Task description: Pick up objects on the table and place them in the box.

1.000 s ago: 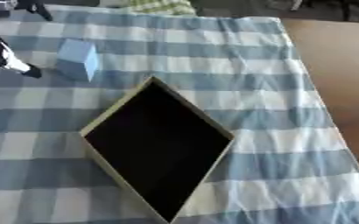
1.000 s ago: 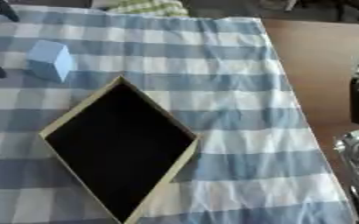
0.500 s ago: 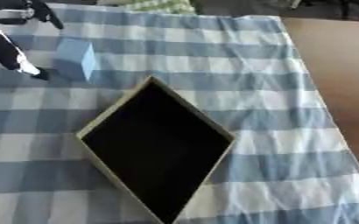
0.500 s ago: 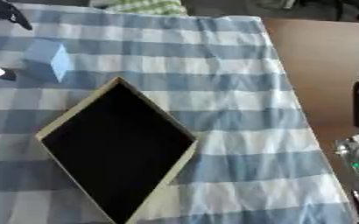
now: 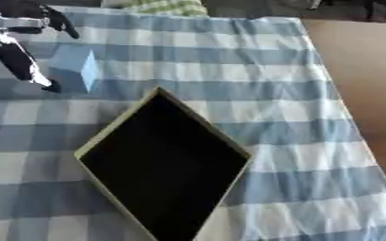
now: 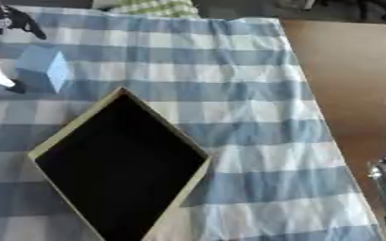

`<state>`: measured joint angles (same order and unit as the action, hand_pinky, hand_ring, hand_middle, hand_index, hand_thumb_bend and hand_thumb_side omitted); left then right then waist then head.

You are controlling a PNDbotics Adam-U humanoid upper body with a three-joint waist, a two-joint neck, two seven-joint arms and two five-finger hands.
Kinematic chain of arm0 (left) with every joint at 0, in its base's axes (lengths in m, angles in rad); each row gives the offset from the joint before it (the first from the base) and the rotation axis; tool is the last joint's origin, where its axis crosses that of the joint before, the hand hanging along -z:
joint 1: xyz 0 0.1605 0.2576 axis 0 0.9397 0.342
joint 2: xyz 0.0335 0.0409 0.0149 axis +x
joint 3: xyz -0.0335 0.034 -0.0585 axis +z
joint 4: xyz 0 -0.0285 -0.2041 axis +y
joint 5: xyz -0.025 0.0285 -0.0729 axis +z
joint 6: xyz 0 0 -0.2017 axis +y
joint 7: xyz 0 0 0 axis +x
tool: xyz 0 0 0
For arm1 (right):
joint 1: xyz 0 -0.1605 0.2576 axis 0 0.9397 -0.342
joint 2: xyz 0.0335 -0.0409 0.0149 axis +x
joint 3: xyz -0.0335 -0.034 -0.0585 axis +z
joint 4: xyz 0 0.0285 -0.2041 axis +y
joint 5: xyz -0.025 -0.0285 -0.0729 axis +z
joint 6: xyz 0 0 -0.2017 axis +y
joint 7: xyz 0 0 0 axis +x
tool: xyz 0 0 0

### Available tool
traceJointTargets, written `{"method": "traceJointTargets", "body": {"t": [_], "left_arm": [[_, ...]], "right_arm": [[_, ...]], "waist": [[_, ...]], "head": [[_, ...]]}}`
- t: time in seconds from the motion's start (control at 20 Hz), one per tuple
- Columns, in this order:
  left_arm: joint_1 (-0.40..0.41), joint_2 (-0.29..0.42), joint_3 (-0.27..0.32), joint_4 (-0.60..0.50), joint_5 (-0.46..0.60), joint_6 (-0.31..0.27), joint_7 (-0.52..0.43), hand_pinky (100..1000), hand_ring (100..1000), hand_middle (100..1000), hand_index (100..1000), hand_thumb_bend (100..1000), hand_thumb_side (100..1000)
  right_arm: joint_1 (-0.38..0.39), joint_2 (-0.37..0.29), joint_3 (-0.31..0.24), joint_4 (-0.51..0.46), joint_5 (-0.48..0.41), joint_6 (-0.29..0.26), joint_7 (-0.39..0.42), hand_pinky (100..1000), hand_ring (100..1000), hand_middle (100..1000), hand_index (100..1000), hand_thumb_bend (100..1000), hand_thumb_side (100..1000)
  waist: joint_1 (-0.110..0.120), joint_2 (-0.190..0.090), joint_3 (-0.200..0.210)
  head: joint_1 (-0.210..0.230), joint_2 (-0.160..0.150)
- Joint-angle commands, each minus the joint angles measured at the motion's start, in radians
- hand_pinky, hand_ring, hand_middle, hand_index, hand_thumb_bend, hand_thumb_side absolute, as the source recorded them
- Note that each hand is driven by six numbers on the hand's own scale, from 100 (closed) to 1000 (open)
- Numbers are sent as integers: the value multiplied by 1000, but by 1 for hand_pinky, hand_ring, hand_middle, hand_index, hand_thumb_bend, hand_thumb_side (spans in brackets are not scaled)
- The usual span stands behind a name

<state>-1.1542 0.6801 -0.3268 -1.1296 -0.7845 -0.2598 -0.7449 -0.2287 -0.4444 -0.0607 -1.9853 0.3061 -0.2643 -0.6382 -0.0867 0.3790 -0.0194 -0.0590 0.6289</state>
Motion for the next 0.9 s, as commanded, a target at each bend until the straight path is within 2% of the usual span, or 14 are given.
{"method": "traceJointTargets", "body": {"t": [0.05,0.4,0.7,0.9], "left_arm": [[-31,14,18,-11,-13,6,5,888,921,886,920,641,317],[-33,0,20,20,-42,19,-14,884,917,879,916,625,337],[-22,-9,15,45,-66,21,-71,844,873,815,882,596,356],[-20,-14,22,40,-52,21,-36,782,800,722,807,477,327]], "right_arm": [[-8,-15,-3,-15,-7,-1,-3,768,811,715,869,100,894],[-14,-11,-1,-15,-11,-3,-5,767,810,714,868,100,895],[-10,-4,-7,-15,-11,-2,-21,767,810,713,868,100,892],[-7,-1,-8,-15,-11,1,-29,767,810,712,867,100,895]], "waist": [[6,-16,-4],[6,-7,-10],[5,0,-14],[3,1,-16]], "head": [[5,-18],[14,-29],[19,-28],[20,-27]]}}
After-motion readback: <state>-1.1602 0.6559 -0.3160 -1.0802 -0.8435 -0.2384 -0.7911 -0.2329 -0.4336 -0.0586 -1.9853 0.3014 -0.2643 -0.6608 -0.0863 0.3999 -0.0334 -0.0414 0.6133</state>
